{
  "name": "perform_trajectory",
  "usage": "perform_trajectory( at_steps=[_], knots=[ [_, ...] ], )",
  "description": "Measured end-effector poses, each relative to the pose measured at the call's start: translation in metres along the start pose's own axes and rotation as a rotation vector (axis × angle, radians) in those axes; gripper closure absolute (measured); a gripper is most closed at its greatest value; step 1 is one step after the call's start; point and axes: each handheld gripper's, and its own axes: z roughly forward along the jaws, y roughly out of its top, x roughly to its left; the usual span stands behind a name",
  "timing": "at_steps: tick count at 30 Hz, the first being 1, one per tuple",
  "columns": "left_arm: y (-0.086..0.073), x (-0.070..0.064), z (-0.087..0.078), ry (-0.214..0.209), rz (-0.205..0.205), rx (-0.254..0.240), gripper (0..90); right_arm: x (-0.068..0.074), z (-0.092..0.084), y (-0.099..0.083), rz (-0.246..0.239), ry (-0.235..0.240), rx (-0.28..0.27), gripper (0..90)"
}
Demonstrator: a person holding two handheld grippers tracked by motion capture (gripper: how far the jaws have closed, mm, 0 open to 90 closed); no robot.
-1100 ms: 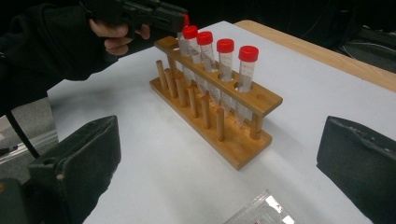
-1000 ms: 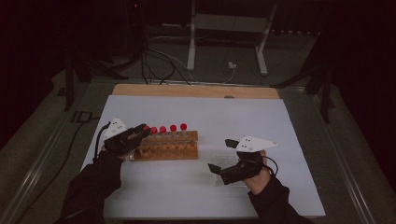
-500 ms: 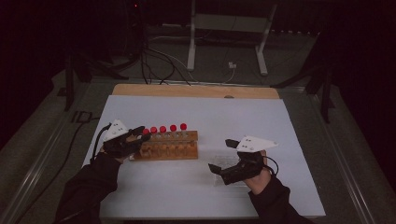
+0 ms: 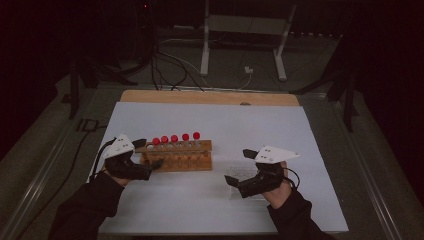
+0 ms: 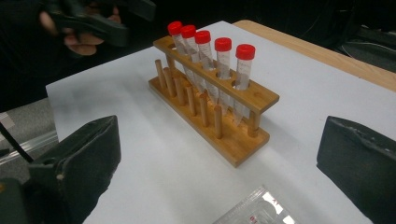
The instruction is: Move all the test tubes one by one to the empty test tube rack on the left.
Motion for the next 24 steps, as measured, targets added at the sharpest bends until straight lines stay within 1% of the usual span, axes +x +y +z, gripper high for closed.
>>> perform_trajectory(
  at_steps=[2,7,9,10,12,13,15,24],
  knots=[
    [-0.002,-0.006,-0.002,-0.01,0.011,-0.001,1.4,0.0,-0.001,-0.001,0.0,-0.002,0.001,0.0],
    [-0.007,-0.016,-0.007,-0.049,0.009,-0.017,1.0,-0.002,-0.004,-0.003,0.009,-0.004,-0.003,0.0],
    [-0.009,-0.02,-0.008,-0.066,0.013,-0.016,1.0,-0.002,-0.005,-0.004,0.011,-0.008,-0.002,0.0],
    [-0.01,-0.022,-0.008,-0.062,0.017,-0.013,1.0,-0.003,-0.005,-0.005,0.013,-0.007,-0.003,0.0],
    [-0.012,-0.026,-0.008,-0.08,0.012,-0.013,1.0,-0.003,-0.006,-0.006,0.016,-0.008,-0.003,0.0],
    [-0.014,-0.028,-0.007,-0.076,0.013,-0.013,1.0,-0.003,-0.007,-0.007,0.017,-0.009,-0.002,0.0],
    [-0.018,-0.03,-0.005,-0.085,0.01,-0.006,1.0,-0.004,-0.007,-0.009,0.02,-0.01,-0.003,0.0],
    [-0.038,-0.039,0.005,-0.098,0.031,0.03,1.0,-0.007,-0.01,-0.015,0.026,-0.013,0.002,0.0]
  ],
)
